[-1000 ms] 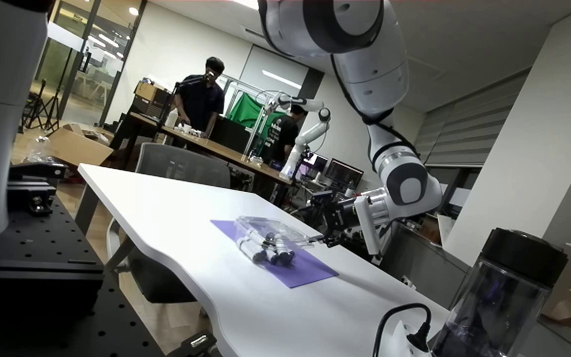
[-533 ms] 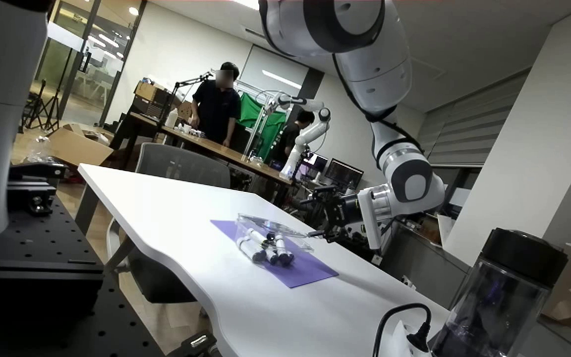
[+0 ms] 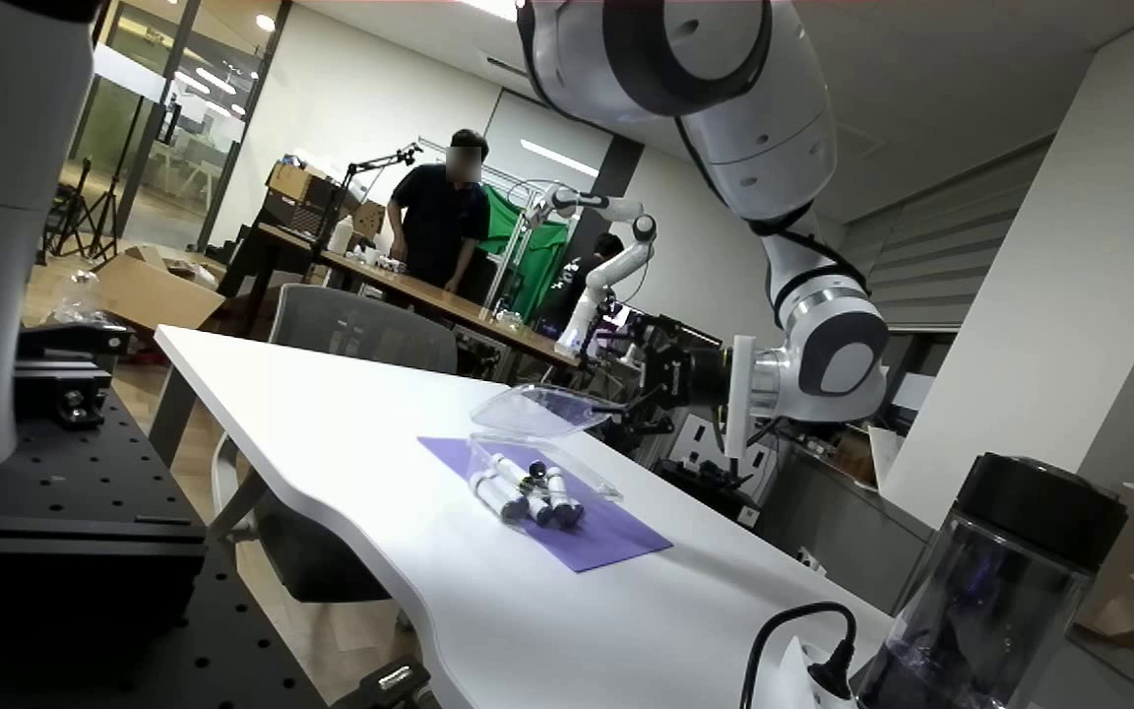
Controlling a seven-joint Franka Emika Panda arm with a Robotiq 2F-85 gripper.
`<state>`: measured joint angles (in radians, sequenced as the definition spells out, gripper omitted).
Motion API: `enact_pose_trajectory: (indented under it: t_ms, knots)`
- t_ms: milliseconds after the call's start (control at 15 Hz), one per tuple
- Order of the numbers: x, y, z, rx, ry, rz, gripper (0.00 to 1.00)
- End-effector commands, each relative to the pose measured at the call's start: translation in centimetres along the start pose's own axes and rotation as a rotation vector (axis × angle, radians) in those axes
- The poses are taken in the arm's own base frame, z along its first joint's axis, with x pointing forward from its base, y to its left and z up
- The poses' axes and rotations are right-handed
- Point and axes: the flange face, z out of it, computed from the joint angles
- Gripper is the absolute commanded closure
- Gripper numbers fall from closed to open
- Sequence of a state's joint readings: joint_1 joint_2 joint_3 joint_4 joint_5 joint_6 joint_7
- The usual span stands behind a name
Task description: Open the clear container
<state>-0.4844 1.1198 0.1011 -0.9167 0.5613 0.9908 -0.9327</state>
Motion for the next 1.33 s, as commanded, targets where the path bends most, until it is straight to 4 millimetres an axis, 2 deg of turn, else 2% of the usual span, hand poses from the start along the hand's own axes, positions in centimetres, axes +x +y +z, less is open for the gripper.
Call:
enact_pose_trajectory:
  t_ms: [0, 333, 667, 933, 1067, 1267]
  knots:
    - [-0.1, -0.3, -0.1, 0.142, 0.014, 0.010, 0.00]
    - [2.2, 1.1, 1.8, 0.270, 0.080, -0.050, 0.00]
    - [6.4, 1.9, 5.8, 0.260, 0.066, -0.113, 0.00]
    - [10.1, 0.0, 9.5, 0.199, -0.019, -0.229, 0.00]
    - [11.4, -1.4, 10.5, 0.136, -0.068, -0.318, 0.00]
    - [12.6, -4.4, 10.3, 0.008, -0.127, -0.404, 0.00]
